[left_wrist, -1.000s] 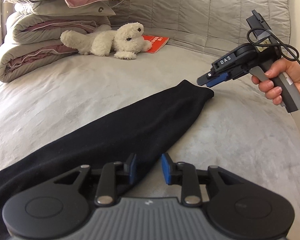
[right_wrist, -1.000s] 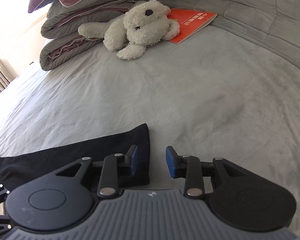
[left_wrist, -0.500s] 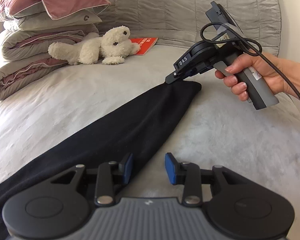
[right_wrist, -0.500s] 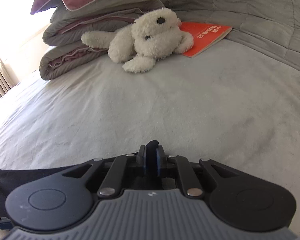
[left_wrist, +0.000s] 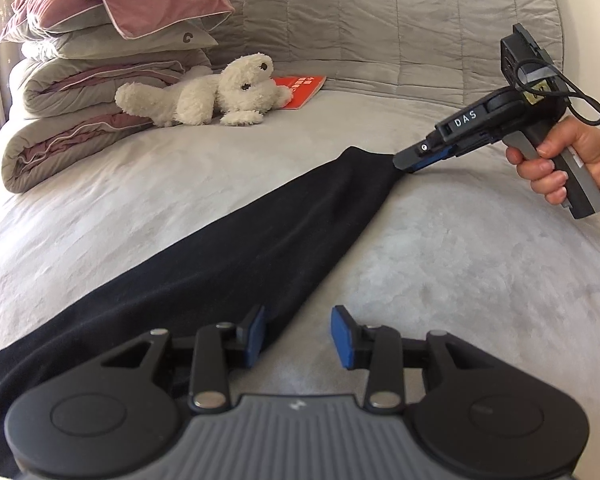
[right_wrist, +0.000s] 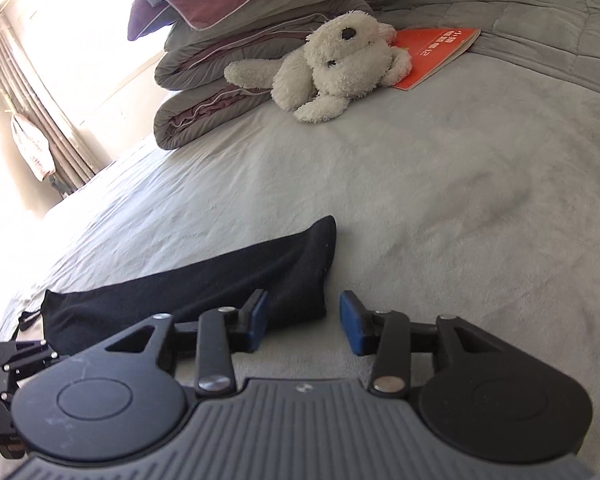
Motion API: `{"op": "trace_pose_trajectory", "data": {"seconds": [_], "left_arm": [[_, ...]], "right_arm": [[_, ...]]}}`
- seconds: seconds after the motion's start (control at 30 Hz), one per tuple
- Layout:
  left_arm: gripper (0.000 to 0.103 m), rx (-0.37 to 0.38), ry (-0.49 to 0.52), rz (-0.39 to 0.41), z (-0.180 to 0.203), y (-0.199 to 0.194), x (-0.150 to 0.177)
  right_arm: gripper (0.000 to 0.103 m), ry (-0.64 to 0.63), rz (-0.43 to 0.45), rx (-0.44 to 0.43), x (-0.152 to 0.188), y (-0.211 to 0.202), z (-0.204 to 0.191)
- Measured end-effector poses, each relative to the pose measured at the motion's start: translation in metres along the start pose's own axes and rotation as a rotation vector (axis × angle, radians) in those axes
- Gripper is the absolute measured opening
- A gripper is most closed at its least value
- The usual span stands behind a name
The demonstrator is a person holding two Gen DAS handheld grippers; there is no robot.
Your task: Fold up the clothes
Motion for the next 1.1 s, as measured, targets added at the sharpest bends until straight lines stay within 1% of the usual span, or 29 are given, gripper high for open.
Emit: {"op": "trace_pose_trajectory", "data": {"seconds": [0.03,0.07,0.1,0.17,0.23,0.27,0.3,0.33,0.37,0.4,0.47,0.53,0.57,0.6,0.63,0.67,0.7,0.73,0.8,0.83,0.87,0.9,0.93,0.97,1.03,1.1], "left_arm": [[0.037,-0.003,-0.002,0.000,0.000,0.000,-0.001],[0.037,-0.006,-0.004,0.001,0.001,0.001,-0.002],[0.037,-0.007,-0.006,0.003,0.001,0.000,-0.002],[0.037,-0.001,-0.003,0.004,0.001,-0.002,-0.002],[0.037,0.013,0.010,-0.006,0.001,-0.002,-0.001],[0.037,0.016,0.015,-0.009,0.001,-0.002,0.000],[0.037,0.022,0.013,-0.010,0.001,-0.003,0.000],[0.037,0.028,0.003,-0.009,0.000,-0.005,-0.001],[0.037,0.034,-0.009,-0.003,-0.002,-0.008,-0.001],[0.037,0.030,-0.020,0.008,-0.003,-0.010,-0.002],[0.038,-0.007,-0.040,0.027,-0.006,-0.013,-0.001],[0.039,-0.034,-0.078,0.020,-0.010,-0.010,0.003],[0.039,-0.036,-0.109,0.012,-0.013,-0.007,0.005],[0.040,-0.033,-0.132,0.017,-0.014,-0.006,0.007],[0.041,-0.035,-0.146,0.025,-0.013,-0.006,0.008],[0.041,-0.036,-0.160,0.032,-0.012,-0.006,0.009],[0.041,-0.037,-0.165,0.035,-0.010,-0.007,0.009],[0.042,-0.027,-0.166,0.038,-0.007,-0.010,0.009],[0.043,0.034,-0.157,0.045,0.002,-0.021,0.009],[0.043,0.044,-0.143,0.055,0.004,-0.028,0.010],[0.043,0.053,-0.130,0.064,0.007,-0.036,0.012],[0.044,0.040,-0.115,0.075,0.006,-0.043,0.014],[0.044,0.024,-0.106,0.081,0.004,-0.051,0.016],[0.044,0.005,-0.107,0.085,-0.003,-0.057,0.018],[0.044,-0.045,-0.108,0.086,-0.019,-0.068,0.023],[0.044,-0.106,-0.109,0.080,-0.038,-0.077,0.028]], "right_arm": [[0.014,0.010,-0.001,-0.013,0.001,0.000,0.000],[0.013,0.017,-0.003,-0.021,0.001,-0.001,0.001],[0.009,0.006,-0.018,0.010,0.000,-0.002,0.002],[0.008,-0.017,-0.048,0.074,-0.003,-0.005,0.004],[0.005,-0.042,-0.078,0.141,-0.005,-0.007,0.006],[0.003,-0.078,-0.084,0.202,-0.006,-0.007,0.008],[0.000,-0.094,-0.090,0.238,-0.006,-0.007,0.009],[0.003,-0.078,-0.086,0.243,-0.008,-0.009,0.011],[0.007,-0.056,-0.062,0.240,-0.010,-0.013,0.011],[0.015,-0.058,-0.039,0.230,-0.010,-0.016,0.006],[0.015,-0.075,0.000,0.208,-0.011,-0.020,-0.006],[0.016,-0.101,0.030,0.174,-0.009,-0.016,-0.023],[0.016,-0.110,0.038,0.155,-0.008,-0.012,-0.032],[0.018,-0.122,0.042,0.131,-0.008,-0.005,-0.042],[0.021,-0.134,0.039,0.119,-0.006,0.002,-0.051],[0.023,-0.145,0.036,0.110,-0.005,0.010,-0.058],[0.028,-0.156,0.023,0.131,-0.003,0.017,-0.059],[0.029,-0.167,0.010,0.151,-0.001,0.023,-0.059],[0.027,-0.186,-0.013,0.193,0.002,0.036,-0.060],[0.023,-0.182,0.001,0.215,0.002,0.036,-0.054],[0.023,-0.152,0.017,0.220,0.001,0.033,-0.048],[0.024,-0.126,0.024,0.217,0.000,0.029,-0.048],[0.030,-0.100,0.031,0.215,-0.001,0.025,-0.047],[0.033,-0.081,0.038,0.211,-0.002,0.022,-0.048],[0.033,-0.133,0.042,0.187,-0.003,0.022,-0.065],[0.033,-0.201,0.032,0.111,-0.004,0.032,-0.094]]}}
Point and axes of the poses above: each gripper's, at about its wrist camera, not at the fingertips, and y roughly the way its jaws point, z to its right, x to its underside, the point moved 4 cm from there along y, roughly the way its jaws point, and after that the axes turned 6 degrees about x, right-handed, at the moved point
